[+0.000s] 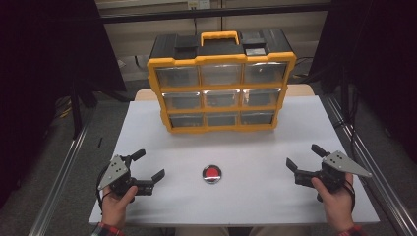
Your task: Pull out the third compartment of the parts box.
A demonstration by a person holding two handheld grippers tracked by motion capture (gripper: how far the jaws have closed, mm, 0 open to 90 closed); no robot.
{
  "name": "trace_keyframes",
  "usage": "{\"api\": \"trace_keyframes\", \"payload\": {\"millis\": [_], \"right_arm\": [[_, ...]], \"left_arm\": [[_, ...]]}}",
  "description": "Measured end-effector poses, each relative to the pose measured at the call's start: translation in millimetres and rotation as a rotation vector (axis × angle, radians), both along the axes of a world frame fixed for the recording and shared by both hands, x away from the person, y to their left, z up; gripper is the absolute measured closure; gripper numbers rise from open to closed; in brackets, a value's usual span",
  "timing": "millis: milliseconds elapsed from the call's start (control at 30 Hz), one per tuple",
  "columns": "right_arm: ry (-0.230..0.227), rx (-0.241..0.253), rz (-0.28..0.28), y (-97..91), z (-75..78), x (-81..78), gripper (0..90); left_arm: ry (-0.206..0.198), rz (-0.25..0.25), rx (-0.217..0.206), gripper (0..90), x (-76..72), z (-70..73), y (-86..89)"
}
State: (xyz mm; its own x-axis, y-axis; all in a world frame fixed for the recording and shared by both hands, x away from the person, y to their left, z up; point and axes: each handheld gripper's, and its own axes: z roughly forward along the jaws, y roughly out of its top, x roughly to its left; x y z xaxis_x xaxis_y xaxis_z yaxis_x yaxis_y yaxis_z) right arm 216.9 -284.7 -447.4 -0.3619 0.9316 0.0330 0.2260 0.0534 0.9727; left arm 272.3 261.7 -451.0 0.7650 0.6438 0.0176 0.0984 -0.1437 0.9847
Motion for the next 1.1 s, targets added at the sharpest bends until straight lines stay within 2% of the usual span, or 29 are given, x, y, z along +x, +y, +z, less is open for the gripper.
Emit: {"api": "trace_keyframes", "payload": {"millis": [33,100,233,267,400,667,700,1100], "right_arm": [[0.002,-0.004,0.001,0.0,1.1,0.5,1.1],[0.002,0.000,0.002,0.1,3.2,2.4,1.1],[0.008,0.004,-0.009,0.7,8.3,6.5,1.3],[0.009,0.004,-0.006,1.2,9.4,7.5,1.6],[0.010,-0.001,-0.004,3.7,13.5,10.8,1.6],[0.014,-0.002,-0.005,7.0,22.4,18.4,1.7],[0.014,-0.002,-0.004,7.2,23.7,19.7,1.7],[0.009,-0.002,-0.012,10.5,42.2,32.1,1.7]], "left_arm": [[0.008,0.003,-0.024,1.8,-0.5,-0.5,-1.6],[0.005,0.004,-0.013,1.8,-0.2,-0.4,-0.8],[0.013,0.010,-0.020,1.8,-0.9,-0.6,-0.7],[0.011,0.007,-0.008,1.7,-0.6,-0.4,0.2],[0.015,0.010,-0.023,1.8,-0.9,-0.8,-1.1],[0.006,0.002,-0.011,1.8,-0.2,-0.5,-0.8],[0.004,0.000,0.003,1.8,-0.1,-0.3,0.0],[0.007,0.003,0.000,1.8,-0.3,-0.6,-0.4]]}}
